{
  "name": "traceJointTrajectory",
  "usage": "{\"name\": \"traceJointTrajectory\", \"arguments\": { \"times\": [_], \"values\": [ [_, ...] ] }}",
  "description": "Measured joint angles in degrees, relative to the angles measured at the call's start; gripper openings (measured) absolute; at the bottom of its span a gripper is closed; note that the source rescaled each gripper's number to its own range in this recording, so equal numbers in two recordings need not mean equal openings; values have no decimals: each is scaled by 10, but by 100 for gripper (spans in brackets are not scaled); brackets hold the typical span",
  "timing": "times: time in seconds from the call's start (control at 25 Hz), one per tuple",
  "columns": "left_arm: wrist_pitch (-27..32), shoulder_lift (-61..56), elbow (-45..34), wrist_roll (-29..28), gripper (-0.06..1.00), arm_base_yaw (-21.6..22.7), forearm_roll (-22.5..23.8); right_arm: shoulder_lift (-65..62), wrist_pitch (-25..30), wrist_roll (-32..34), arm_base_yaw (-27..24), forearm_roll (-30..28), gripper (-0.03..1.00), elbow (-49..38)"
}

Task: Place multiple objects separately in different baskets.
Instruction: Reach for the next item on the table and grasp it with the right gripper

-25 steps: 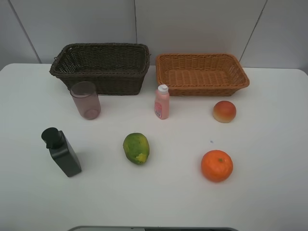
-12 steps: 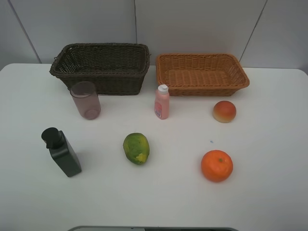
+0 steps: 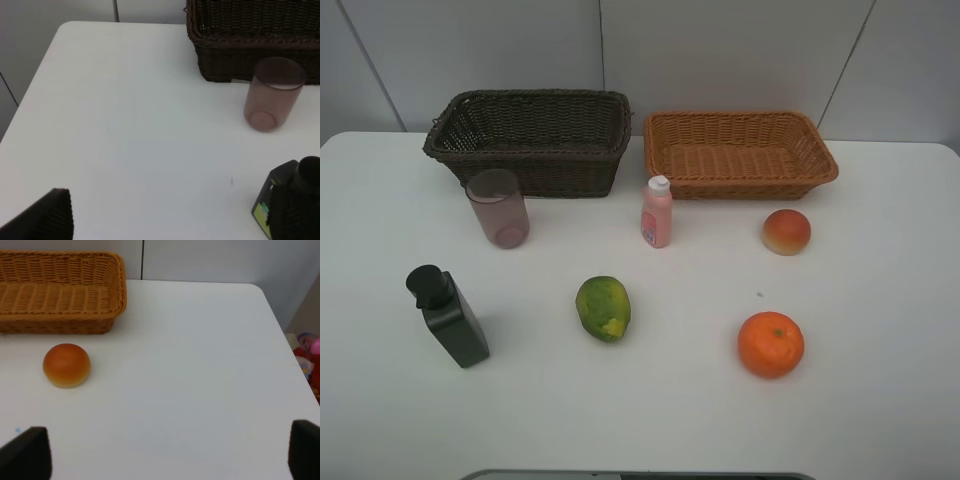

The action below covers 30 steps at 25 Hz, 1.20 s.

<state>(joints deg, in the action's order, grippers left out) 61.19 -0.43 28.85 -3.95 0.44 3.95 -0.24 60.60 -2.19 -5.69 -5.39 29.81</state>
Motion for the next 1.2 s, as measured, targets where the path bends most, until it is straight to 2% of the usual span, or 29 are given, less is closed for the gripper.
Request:
{"name": "traceJointTrajectory", "arguments": {
  "times": [0.36,0.48,0.76,1.04,1.2],
  "values": [
    [0,0,0,0,100,0,0,0,0,0,0,0,100,0],
    [0,0,0,0,100,0,0,34,0,0,0,0,100,0],
    [0,0,0,0,100,0,0,268,-23,0,0,16,100,24],
    [0,0,0,0,100,0,0,521,-94,0,1,31,100,93],
    [0,0,0,0,100,0,0,648,-124,0,37,39,100,130]
  ]
}}
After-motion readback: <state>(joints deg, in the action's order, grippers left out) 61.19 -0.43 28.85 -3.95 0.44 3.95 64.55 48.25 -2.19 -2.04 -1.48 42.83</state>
